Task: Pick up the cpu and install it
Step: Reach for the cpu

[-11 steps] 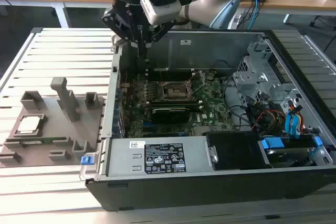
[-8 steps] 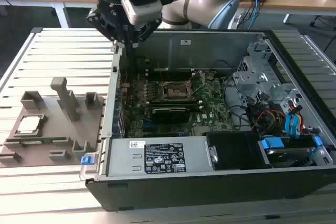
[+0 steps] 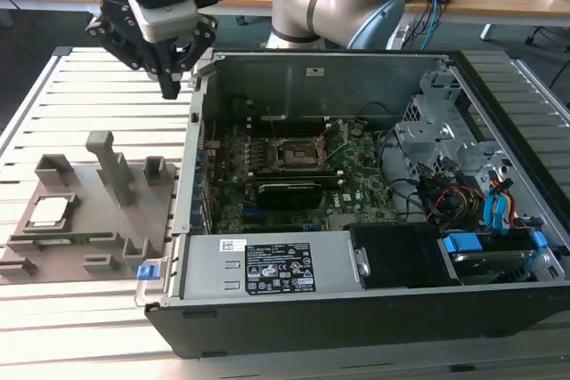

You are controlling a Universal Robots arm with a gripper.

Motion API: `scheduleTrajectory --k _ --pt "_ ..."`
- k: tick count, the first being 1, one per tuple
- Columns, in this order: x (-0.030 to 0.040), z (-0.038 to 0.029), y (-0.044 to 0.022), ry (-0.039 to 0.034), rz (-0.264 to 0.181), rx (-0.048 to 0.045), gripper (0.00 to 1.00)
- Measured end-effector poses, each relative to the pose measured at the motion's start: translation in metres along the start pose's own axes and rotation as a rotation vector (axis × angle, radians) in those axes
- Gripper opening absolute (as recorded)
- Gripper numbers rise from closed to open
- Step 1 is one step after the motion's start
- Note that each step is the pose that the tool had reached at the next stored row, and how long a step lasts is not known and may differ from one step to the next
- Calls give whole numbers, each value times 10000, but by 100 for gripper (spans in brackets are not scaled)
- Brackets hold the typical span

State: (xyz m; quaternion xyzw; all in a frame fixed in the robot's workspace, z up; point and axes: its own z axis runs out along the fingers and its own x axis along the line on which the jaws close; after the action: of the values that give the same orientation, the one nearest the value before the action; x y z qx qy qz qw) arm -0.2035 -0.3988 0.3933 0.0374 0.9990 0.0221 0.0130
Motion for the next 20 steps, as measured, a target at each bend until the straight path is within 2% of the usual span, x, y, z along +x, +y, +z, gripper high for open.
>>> scheduleTrajectory --k 2,5,10,12,14,17,20 --pt "131 -3 -10 -7 2 -2 11" --pt "271 -7 -20 -11 0 -2 11" --pt "476 -12 -35 -12 0 -2 11" --pt "583 -14 -43 -15 0 -2 11" --pt "635 -15 -47 -15 0 -2 11" --pt "786 -19 -58 -19 0 -2 11" --pt "971 -23 -72 -24 0 -2 11"
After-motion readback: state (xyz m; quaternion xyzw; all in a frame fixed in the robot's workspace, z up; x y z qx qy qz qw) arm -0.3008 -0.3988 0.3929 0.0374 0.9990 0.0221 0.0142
